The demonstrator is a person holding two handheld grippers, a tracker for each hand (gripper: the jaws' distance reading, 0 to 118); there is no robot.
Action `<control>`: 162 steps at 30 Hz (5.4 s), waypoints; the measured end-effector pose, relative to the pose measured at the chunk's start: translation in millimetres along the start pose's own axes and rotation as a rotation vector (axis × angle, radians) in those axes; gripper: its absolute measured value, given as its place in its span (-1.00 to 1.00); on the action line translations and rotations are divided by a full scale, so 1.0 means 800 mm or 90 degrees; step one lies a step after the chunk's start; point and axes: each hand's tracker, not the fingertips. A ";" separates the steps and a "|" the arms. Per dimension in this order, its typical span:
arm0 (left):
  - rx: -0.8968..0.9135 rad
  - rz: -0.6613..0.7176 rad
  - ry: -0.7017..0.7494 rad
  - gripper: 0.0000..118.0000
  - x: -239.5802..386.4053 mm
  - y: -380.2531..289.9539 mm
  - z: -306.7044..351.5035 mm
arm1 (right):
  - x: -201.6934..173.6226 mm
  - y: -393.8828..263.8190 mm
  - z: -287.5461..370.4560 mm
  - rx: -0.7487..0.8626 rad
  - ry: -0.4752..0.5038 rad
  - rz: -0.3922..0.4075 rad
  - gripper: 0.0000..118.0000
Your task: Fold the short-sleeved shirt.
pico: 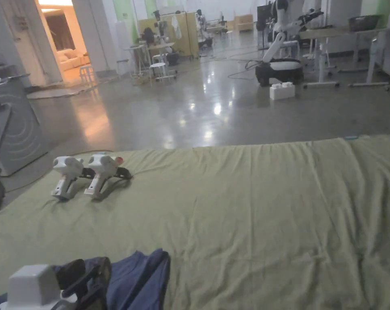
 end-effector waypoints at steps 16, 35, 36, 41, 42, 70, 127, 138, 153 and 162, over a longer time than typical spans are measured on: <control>-0.351 0.114 0.099 0.65 -0.146 -0.171 -0.324 | -0.006 -0.071 -0.065 -0.187 -0.007 -0.009 -1.00; -0.288 0.292 0.067 -1.00 -0.149 -0.096 -0.313 | 0.023 -0.068 -0.037 -0.197 -0.020 -0.046 -1.00; -0.288 0.316 0.051 -1.00 -0.147 -0.074 -0.310 | 0.027 -0.068 -0.032 -0.195 -0.021 -0.046 -1.00; -0.183 0.274 -0.033 -1.00 -0.093 0.027 -0.303 | 0.043 -0.069 -0.009 -0.184 -0.043 -0.076 -1.00; -0.169 0.264 -0.065 -1.00 -0.072 0.044 -0.306 | 0.045 -0.068 -0.006 -0.183 -0.049 -0.093 -1.00; -0.327 -0.224 -0.646 0.47 0.519 -0.202 -0.178 | 0.093 -0.108 0.079 -0.187 -0.132 -0.094 -1.00; -0.407 0.074 -0.045 0.04 0.060 -0.181 -0.357 | 0.082 -0.091 0.020 -0.165 -0.085 -0.094 -1.00; -0.423 -0.107 0.001 -0.90 0.122 -0.190 -0.354 | 0.095 -0.099 -0.012 -0.218 -0.095 -0.108 -1.00; -0.426 -0.079 -0.014 -0.92 0.121 -0.198 -0.335 | 0.244 -0.119 -0.325 -0.438 -0.087 -0.081 0.36; -0.441 -0.069 -0.026 -0.92 0.115 -0.192 -0.346 | 0.247 -0.161 -0.398 -0.555 -0.045 -0.018 -0.75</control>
